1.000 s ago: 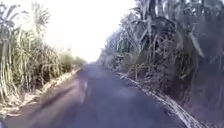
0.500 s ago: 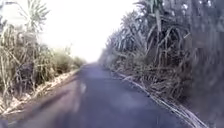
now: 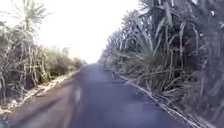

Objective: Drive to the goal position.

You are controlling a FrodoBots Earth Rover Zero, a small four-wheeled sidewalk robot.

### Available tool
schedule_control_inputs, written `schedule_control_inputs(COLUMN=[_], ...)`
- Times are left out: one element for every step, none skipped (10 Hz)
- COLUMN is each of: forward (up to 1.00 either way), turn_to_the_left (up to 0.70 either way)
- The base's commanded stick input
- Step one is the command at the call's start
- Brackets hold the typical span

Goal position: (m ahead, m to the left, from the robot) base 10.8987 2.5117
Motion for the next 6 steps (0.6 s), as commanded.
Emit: schedule_control_inputs(forward=[0.70, 0.70, 0.70, 0.70, 0.70, 0.70], turn_to_the_left=[0.01, 0.00, 0.00, 0.00, 0.00, 0.00])
